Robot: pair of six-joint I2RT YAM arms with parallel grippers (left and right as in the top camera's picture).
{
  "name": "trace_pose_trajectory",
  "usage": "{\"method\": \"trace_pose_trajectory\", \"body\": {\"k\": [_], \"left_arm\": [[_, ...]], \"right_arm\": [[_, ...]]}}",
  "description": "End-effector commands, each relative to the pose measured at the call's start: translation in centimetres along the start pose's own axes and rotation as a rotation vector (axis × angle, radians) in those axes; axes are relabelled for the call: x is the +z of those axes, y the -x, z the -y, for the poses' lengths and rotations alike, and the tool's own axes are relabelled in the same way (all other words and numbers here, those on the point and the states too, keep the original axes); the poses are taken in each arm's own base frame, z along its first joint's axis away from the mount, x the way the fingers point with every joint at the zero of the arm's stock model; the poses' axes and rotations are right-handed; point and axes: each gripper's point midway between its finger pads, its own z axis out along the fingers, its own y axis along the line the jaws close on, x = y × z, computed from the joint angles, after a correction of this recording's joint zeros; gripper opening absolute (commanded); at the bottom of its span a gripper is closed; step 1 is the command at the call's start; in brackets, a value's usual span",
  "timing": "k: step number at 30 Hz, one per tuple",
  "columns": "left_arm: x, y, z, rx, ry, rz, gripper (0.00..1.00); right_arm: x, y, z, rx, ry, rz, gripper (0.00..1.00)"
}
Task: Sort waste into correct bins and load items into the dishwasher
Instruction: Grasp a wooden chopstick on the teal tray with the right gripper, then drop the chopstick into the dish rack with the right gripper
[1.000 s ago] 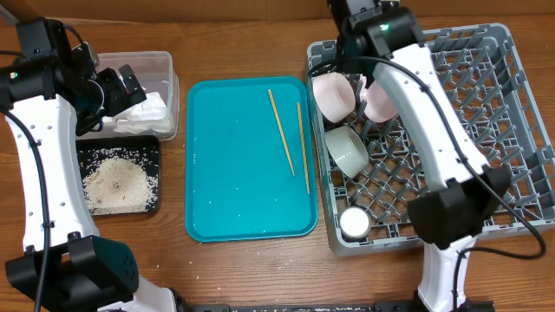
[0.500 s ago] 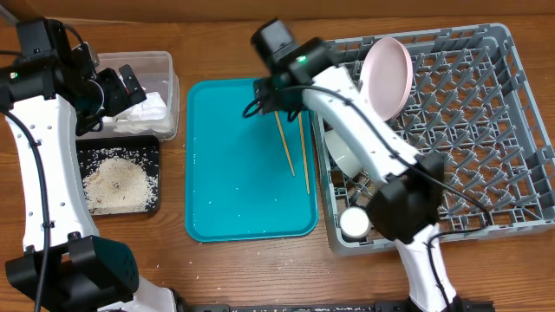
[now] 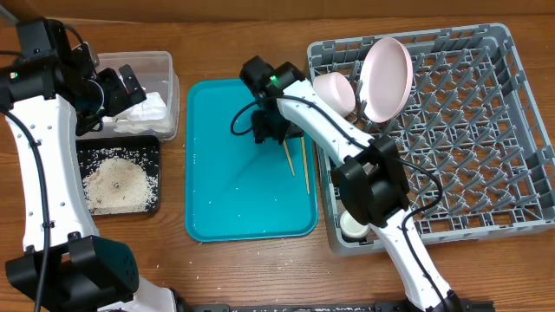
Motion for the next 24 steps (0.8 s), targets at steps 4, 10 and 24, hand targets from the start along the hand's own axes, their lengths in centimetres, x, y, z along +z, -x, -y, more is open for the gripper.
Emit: {"method": "trace_pose_trajectory", "body": {"k": [4,10,24], "left_arm": [[-1.1,0.6,0.2,0.018,-0.001,0.035,1.0],[-1.1,0.6,0.2,0.018,-0.001,0.035,1.0],[-1.1,0.6,0.2,0.018,-0.001,0.035,1.0]], "right_arm": [[1.5,-0.9,-0.5,0.012,0.048,-0.065,0.51],[1.6,-2.2,-1.6,0.005,0.09,-0.118,0.04],[-12.1,-1.2,0.0,-0.06,0.141,0.057,0.04]]}}
